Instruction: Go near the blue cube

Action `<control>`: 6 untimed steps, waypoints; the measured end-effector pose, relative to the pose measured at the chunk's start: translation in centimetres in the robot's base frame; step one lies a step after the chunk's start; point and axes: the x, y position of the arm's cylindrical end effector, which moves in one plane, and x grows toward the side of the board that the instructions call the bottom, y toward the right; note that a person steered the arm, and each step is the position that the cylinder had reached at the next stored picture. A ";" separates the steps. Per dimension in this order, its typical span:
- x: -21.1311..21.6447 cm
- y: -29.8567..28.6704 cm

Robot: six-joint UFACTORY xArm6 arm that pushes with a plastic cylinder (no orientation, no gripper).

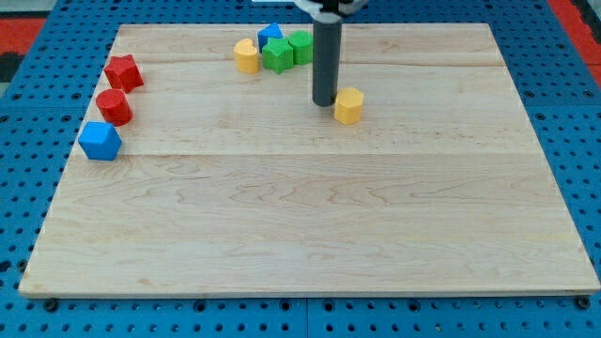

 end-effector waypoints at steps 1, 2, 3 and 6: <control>2.9 0.4; 4.8 0.5; 9.0 -2.6; 11.4 -25.6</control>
